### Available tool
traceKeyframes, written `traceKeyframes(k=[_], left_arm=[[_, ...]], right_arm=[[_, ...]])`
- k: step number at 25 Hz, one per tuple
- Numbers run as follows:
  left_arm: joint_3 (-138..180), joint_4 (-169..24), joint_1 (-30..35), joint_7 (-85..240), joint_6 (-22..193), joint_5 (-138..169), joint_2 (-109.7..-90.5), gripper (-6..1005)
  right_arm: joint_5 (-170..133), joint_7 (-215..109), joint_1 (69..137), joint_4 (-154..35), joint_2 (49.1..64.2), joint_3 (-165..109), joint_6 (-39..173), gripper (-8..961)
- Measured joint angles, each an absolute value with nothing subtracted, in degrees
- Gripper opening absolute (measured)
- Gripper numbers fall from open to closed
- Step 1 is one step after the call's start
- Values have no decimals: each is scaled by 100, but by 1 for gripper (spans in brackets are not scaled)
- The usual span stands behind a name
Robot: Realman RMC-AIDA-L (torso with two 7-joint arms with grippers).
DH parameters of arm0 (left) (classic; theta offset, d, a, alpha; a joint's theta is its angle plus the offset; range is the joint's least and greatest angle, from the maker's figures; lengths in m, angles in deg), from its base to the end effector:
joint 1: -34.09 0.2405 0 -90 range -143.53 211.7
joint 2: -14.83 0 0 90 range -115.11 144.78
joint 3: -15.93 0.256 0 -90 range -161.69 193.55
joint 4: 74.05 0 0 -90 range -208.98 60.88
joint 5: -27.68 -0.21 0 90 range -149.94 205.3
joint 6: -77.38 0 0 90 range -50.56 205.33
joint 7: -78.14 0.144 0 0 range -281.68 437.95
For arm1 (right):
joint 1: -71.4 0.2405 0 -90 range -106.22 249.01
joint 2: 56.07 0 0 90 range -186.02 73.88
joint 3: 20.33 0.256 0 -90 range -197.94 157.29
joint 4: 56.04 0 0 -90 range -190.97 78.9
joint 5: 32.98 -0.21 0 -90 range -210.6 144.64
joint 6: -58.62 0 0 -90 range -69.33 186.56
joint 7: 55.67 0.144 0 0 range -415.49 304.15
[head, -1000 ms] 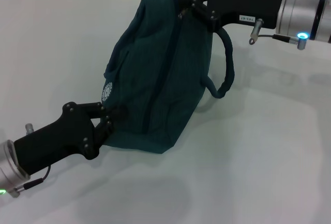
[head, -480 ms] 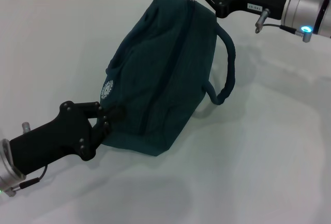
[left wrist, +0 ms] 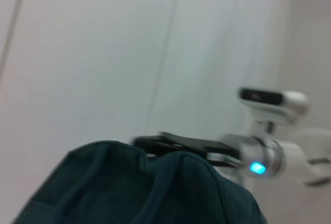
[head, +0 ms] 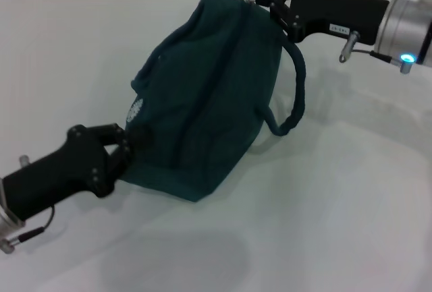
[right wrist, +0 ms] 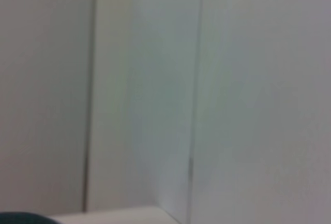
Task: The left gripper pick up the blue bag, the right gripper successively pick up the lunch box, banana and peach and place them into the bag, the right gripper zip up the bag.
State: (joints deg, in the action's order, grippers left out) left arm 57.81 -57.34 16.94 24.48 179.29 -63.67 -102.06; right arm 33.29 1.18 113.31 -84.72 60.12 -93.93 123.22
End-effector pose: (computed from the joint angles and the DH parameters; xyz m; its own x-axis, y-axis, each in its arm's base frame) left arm -0.3006 0.2365 -0.0054 0.5430 0.1763 0.8210 0.5063 -0.8487 -0.1526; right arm 0.1568 0.4132 -0.0245 0.7877 0.0854 -0.6101 -0.2353 -0.8735 -0.4261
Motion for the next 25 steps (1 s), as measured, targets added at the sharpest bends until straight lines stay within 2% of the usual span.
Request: traceKeyframes(k=[12, 18, 25], left_arm=[[5020, -5028, 1759, 874, 17752, -6318, -10125, 84], [5033, -4350, 1744, 149, 17783, -6342, -10036, 262], [5066, -3547, 1309, -270, 17757, -6650, -10150, 414]], right_arm=[[3197, 143, 10599, -8877, 6012, -9398, 13436, 42], [3196, 148, 10601, -8883, 6012, -9552, 13543, 43], [3196, 138, 10706, -8798, 6012, -9677, 13396, 44]])
